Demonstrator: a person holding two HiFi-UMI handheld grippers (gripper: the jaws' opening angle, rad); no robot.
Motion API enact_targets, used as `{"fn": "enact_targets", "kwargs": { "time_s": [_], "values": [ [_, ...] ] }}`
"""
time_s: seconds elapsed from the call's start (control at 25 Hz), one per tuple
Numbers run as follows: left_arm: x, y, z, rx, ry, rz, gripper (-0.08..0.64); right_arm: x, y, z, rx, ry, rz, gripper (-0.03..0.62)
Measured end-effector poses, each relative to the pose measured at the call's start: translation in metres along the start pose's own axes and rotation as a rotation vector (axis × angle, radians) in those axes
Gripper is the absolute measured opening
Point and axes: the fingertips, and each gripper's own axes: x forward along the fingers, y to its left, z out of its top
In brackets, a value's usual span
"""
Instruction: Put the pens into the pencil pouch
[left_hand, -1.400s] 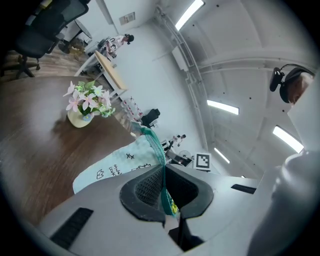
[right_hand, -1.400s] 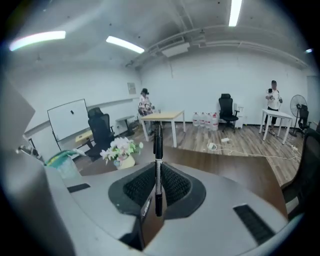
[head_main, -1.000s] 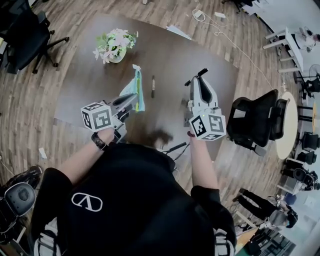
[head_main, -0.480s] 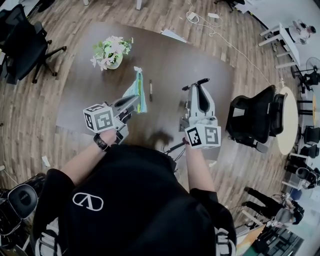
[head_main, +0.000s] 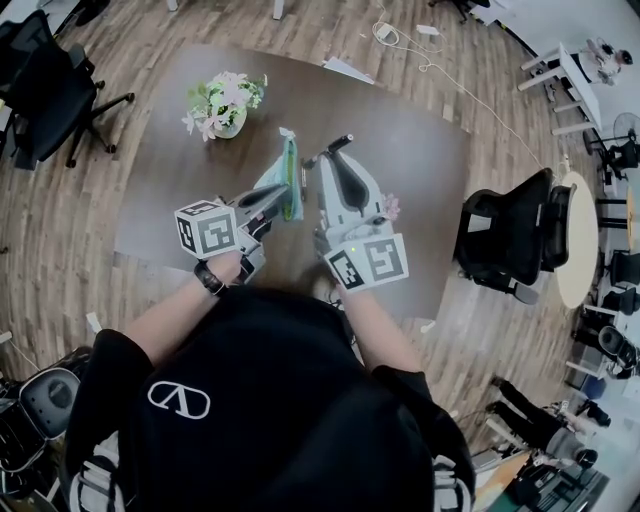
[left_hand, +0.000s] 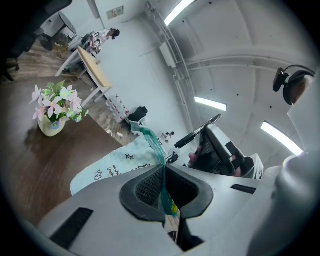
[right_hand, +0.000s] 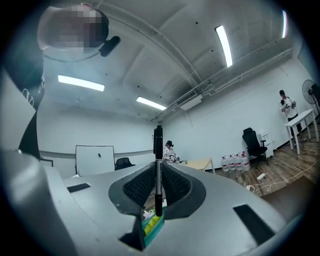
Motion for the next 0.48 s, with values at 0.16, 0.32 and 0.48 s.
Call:
{"fn": "enact_targets", "kwargs": {
  "time_s": [0.16,0.32,0.48],
  "values": [
    [0.002,-0.006,0.005,0.010,0.000,-0.013,0.012,0.008,0.012,-0.005,0.037,0.009,0.036,0.041],
    [0.002,-0.010,0.007,0.021,0.000,-0.024,0.012,0.011,0.012,-0.014,0.057,0.032,0.038,0.041],
    [0.002,-0.017,0.010,0.044,0.000,-0.042,0.012,0.011,0.011,-0.023,0.055,0.051,0.032,0.041]
  ]
}}
